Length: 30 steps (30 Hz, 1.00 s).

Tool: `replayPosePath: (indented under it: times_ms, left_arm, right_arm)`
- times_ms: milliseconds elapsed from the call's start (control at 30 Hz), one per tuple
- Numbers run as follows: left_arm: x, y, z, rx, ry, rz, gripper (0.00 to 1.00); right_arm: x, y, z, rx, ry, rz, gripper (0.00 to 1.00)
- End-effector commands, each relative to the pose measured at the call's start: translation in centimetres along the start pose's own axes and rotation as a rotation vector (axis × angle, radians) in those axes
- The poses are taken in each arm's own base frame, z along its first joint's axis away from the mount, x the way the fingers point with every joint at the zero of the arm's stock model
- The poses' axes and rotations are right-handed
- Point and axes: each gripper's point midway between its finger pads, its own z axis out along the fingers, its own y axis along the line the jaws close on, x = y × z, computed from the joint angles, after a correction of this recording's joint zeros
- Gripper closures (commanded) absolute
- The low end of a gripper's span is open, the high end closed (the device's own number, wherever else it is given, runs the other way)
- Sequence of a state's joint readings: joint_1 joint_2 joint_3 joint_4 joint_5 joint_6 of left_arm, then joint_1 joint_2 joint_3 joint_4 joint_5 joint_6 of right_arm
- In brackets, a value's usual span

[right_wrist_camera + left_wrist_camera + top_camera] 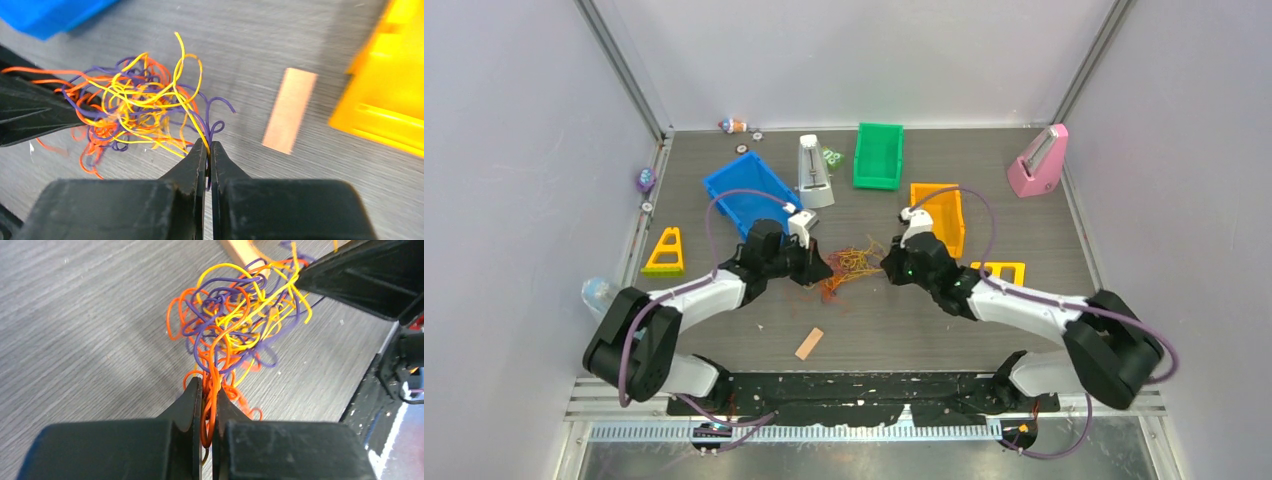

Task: Untangle the cables

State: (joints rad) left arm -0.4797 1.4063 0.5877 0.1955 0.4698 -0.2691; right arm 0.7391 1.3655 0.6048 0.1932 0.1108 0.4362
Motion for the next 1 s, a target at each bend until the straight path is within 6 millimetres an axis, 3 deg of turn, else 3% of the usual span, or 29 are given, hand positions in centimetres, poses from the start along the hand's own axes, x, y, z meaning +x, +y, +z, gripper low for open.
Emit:
replayPosePath:
  times_ms: [0,267,367,433,467,500,533,600,700,800,967]
  left_arm:
    - [-1.3,0.8,-1.5,-0.001,-0.1,-0.037,1.0]
    - [-0.8,1.9,-2.8,-0.088,-0.13,-0.088,1.0]
    - [-0.2,2.6,-3.0,-0.124,-0.116,-0.074,1.0]
    - [0.1,2.2,-2.8,-0.095,-0.089,-0.066,1.0]
    - [0.1,1.8,-2.6,-0.072,-0.082,-0.065,1.0]
    - [0.2,1.5,-2.5,-0.047,-0.075,-0.066,1.0]
    - [0.1,1.1,-2.3,-0.023,-0.073,-0.067,1.0]
    - [0.3,0.6,-2.0,0.013,-0.06,-0.067,1.0]
    - [0.2,0.2,-2.0,0.038,-0.059,-0.065,0.91]
    - [0.0,0.0,-2.4,0.034,-0.076,-0.056,0.64]
    - [-0.9,-0.4,-3.7,-0.008,-0.117,-0.047,0.43]
  right_arm:
    - [-2.3,-8.0,-4.6,0.408,-0.158,0.033,0.95]
    - [-3.0,-12.8,-10.7,0.655,-0.318,0.146,0.95]
    - [-3.2,-12.8,-11.5,0.63,-0.352,0.154,0.94]
    - [-3.7,-10.2,-10.3,0.46,-0.34,0.114,0.88]
    - [-3.4,-9.6,-10.0,0.415,-0.318,0.057,0.72]
    - [-3.6,-7.9,-9.6,0.322,-0.306,0.046,0.63]
    - [-3.5,-7.2,-9.3,0.279,-0.297,0.019,0.42]
    - [-3.6,-5.0,-8.9,0.151,-0.29,-0.014,0.25]
    - [-3.4,-1.9,-8.4,-0.022,-0.264,-0.065,0.19]
    - [-2.9,-0.6,-7.7,-0.081,-0.217,-0.099,0.18]
    - [-2.6,1.0,-6.5,-0.143,-0.149,-0.127,0.11]
